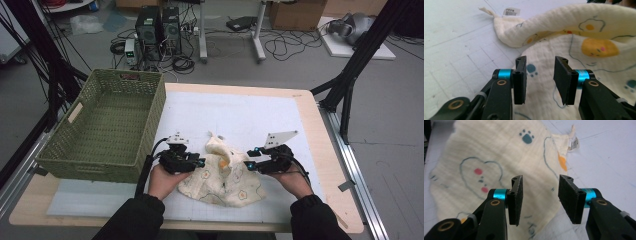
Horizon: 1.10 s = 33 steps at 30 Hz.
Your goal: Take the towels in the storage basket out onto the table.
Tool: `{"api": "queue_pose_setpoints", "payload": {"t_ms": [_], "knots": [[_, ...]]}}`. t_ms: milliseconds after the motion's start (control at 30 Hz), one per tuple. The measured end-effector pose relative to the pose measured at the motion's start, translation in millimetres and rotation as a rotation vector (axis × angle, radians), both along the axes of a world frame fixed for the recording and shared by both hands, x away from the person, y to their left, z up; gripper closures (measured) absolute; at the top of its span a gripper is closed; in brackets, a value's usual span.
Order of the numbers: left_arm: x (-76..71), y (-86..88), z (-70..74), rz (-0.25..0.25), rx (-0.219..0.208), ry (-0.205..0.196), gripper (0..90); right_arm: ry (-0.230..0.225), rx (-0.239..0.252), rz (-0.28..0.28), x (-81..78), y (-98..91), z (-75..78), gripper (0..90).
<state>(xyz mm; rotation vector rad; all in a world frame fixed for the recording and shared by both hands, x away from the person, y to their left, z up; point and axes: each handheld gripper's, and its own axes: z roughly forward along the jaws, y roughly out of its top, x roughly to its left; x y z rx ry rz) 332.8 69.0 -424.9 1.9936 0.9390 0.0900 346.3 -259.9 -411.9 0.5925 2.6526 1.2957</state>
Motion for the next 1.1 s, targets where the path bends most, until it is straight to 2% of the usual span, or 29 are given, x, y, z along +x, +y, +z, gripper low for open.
{"api": "queue_pose_setpoints", "payload": {"t_ms": [67,133,200,267,333,367,467,633,800,867,1000,1100], "knots": [[5.0,-4.6,-4.1,0.011,0.019,0.012,60.1,0.016,-0.006,0.016,6.0,4.5,-4.1,58.0],[8.8,-7.5,-9.9,0.009,0.040,0.036,63.2,0.034,-0.017,0.026,10.5,7.6,-9.6,63.2],[10.5,-10.3,-15.7,-0.004,0.079,0.047,70.1,0.046,-0.041,0.032,13.0,9.7,-13.9,69.8],[10.0,-11.0,-17.0,-0.009,0.093,0.036,78.8,0.047,-0.044,0.037,13.9,10.0,-15.7,76.3],[10.5,-10.1,-17.5,-0.017,0.093,0.042,88.1,0.057,-0.050,0.038,13.6,9.5,-16.0,83.0],[10.0,-9.6,-17.0,-0.019,0.100,0.036,89.1,0.060,-0.050,0.043,13.4,9.3,-16.4,84.4],[7.5,-8.9,-14.4,-0.022,0.101,0.033,89.5,0.069,-0.045,0.038,11.6,6.7,-15.3,85.6],[-0.3,-4.3,-6.4,-0.029,0.101,0.010,89.7,0.051,-0.045,0.015,5.6,-2.8,-7.7,85.8],[-9.6,3.5,2.3,-0.025,0.076,-0.011,89.8,0.032,-0.048,-0.007,-4.8,-17.1,-3.9,86.8],[-12.5,6.2,1.9,-0.024,0.067,-0.001,89.8,0.037,-0.050,-0.021,-8.6,-24.3,-5.2,87.0],[-20.2,10.6,-0.9,-0.035,0.093,0.001,89.8,0.043,-0.055,-0.033,-17.1,-35.4,-7.8,87.0],[-24.8,15.9,-2.4,-0.030,0.086,0.007,89.8,0.046,-0.059,-0.040,-23.5,-42.9,-9.6,87.1]]}}
